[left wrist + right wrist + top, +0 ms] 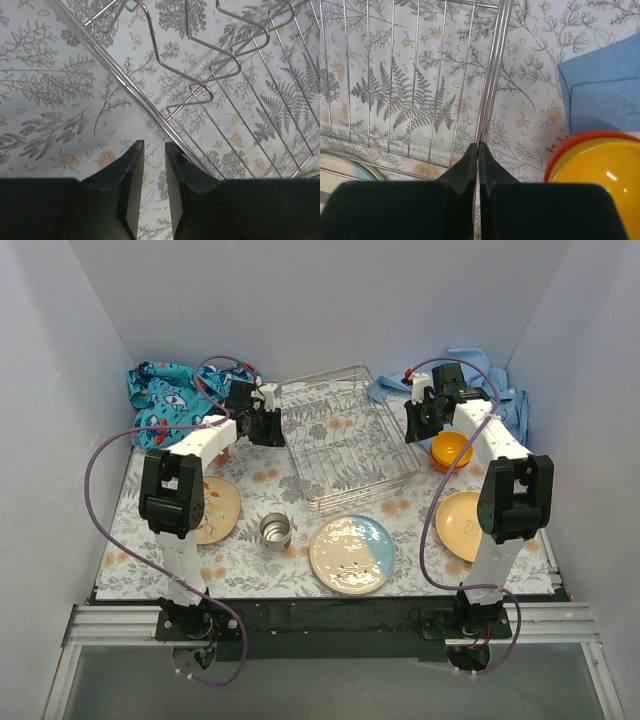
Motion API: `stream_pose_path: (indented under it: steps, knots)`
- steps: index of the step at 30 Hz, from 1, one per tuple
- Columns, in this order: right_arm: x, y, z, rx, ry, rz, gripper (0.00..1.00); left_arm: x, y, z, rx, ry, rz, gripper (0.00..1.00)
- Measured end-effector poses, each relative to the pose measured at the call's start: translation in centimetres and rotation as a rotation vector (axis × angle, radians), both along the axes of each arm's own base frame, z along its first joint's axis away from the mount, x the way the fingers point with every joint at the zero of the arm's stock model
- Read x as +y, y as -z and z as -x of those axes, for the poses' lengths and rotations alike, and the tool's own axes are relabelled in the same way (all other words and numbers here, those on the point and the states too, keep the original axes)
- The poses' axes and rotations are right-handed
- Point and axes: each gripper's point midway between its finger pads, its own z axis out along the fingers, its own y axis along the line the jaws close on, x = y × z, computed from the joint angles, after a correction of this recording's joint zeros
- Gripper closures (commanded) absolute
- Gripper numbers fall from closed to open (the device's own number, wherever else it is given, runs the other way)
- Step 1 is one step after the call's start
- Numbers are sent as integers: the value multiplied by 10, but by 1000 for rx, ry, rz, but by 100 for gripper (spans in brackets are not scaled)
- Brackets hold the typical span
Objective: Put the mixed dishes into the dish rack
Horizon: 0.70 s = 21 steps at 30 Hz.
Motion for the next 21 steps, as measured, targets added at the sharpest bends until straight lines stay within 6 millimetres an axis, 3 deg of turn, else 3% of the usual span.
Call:
stream_pose_path:
  steps: [7,15,21]
  knots:
    - [2,1,19,25,21,2,96,-8,1,-25,-42,-5,-32,77]
    - [8,1,29,42,36,-6,98,-3,8,-14,-27,-25,-70,73]
    - [12,2,44,45,29,-14,97,0,1,-3,-30,-32,-79,68]
